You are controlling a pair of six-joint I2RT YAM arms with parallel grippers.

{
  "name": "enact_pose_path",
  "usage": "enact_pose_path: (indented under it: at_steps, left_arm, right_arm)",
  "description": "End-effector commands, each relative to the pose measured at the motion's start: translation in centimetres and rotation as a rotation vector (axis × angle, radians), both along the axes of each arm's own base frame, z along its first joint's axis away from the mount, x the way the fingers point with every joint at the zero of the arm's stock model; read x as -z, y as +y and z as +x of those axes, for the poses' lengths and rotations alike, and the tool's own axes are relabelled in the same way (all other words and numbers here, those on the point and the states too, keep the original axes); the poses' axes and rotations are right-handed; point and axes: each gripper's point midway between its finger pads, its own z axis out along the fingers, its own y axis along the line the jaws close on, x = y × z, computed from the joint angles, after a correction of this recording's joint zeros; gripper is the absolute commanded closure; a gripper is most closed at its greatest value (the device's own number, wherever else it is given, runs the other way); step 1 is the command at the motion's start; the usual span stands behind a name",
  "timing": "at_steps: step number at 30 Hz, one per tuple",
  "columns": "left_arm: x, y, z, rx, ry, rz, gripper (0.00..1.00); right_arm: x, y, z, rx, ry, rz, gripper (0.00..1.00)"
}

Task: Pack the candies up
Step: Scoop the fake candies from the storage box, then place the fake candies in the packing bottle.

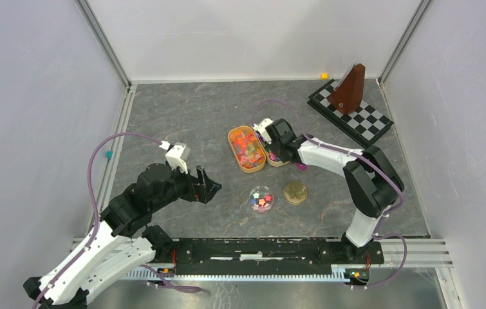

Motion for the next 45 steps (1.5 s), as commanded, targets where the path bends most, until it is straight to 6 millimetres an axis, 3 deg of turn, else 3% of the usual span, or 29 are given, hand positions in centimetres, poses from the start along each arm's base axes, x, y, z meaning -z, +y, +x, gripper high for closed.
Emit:
enact_pose_path:
  at_steps: [1, 13, 23, 30, 37, 45]
  left_arm:
    - [-0.2, 0.3, 0.3, 0.008, -0.035, 0.026, 0.00]
    - [-0.3, 0.3, 0.1, 0.008, -0.037, 0.015, 0.00]
    - [-1.0, 0.0, 0.1, 0.007, -0.034, -0.009, 0.00]
    - [-2.4, -0.4, 0.7, -0.013, -0.057, -0.056, 0.00]
    - [-4.8, -1.9, 0.4, 0.065, -0.060, -0.085, 0.00]
    - [-8.0, -3.9, 0.1, 0.171, -0.085, -0.120, 0.00]
  right_arm:
    - [-2.8, 0.1, 0.8, 0.028, -0.095, 0.099, 1.00]
    - [-5.6, -1.3, -0.1, 0.033, -0.172, 0.160, 1.00]
    - [-9.2, -1.6, -3.0, -0.056, -0.212, 0.244, 1.00]
    - [-11.4, -0.3, -5.9, -0.154, -0.208, 0.379, 1.00]
    - [-13.7, 1.5, -10.1, -0.347, -0.212, 0.494, 1.00]
    - [-13.7, 2.8, -14.6, -0.529, -0.175, 0.467, 1.00]
